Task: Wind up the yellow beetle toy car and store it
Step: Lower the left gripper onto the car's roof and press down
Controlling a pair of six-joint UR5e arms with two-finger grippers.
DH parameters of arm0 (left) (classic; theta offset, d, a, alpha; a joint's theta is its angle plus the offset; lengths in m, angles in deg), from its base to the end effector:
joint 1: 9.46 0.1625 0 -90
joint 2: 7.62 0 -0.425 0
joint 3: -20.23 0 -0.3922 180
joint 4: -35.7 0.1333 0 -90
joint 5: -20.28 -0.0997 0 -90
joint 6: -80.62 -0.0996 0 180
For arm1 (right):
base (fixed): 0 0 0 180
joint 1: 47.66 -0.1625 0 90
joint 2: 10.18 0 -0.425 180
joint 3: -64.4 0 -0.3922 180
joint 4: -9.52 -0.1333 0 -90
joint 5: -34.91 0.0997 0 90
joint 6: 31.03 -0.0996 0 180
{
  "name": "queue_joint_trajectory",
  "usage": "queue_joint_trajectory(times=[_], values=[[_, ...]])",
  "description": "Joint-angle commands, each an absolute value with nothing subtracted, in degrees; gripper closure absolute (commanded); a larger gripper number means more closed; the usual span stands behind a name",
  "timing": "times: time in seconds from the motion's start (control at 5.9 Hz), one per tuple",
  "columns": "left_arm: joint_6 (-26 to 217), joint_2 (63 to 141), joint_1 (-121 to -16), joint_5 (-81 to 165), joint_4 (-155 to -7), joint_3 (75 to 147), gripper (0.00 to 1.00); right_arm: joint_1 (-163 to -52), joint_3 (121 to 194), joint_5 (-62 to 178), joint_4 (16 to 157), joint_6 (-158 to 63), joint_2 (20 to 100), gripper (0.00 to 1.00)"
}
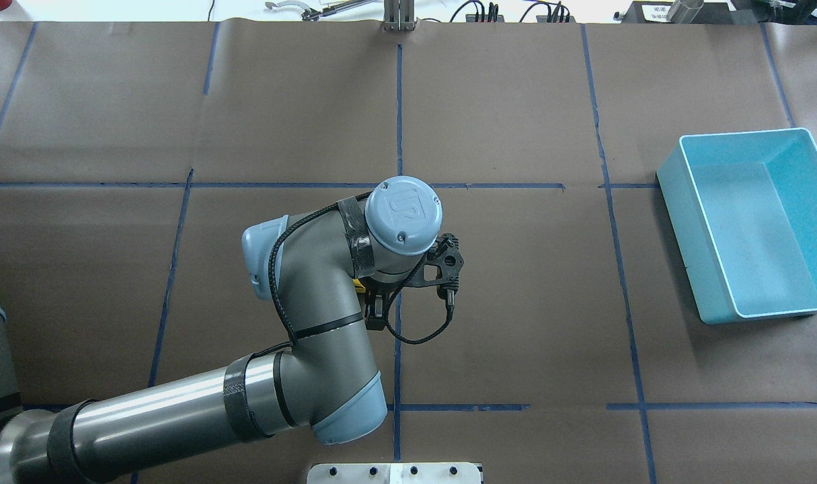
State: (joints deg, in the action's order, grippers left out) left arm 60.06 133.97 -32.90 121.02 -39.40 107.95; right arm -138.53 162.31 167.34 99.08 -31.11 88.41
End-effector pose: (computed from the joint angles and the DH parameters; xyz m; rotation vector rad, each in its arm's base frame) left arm 0.6207 -0.3942 0.1536 0.5322 0.4448 1.5223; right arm 0.0726 -0.4270 0.6613 0.0011 -0.7406 0.0174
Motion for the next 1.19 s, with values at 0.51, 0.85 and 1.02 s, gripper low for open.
queue_joint_trajectory(times=[0.51, 0.85, 1.02], values=[[59.8, 136.2, -32.4, 117.8, -40.7, 101.1, 0.0, -138.5, 162.3, 167.4, 99.1, -31.1, 88.4, 0.0], [59.9, 136.3, -32.4, 117.9, -41.3, 100.4, 0.0, -138.5, 162.3, 167.4, 99.1, -31.1, 88.4, 0.0], [60.0, 136.9, -32.3, 117.9, -43.2, 98.6, 0.0, -138.5, 162.3, 167.4, 99.1, -31.1, 88.4, 0.0]])
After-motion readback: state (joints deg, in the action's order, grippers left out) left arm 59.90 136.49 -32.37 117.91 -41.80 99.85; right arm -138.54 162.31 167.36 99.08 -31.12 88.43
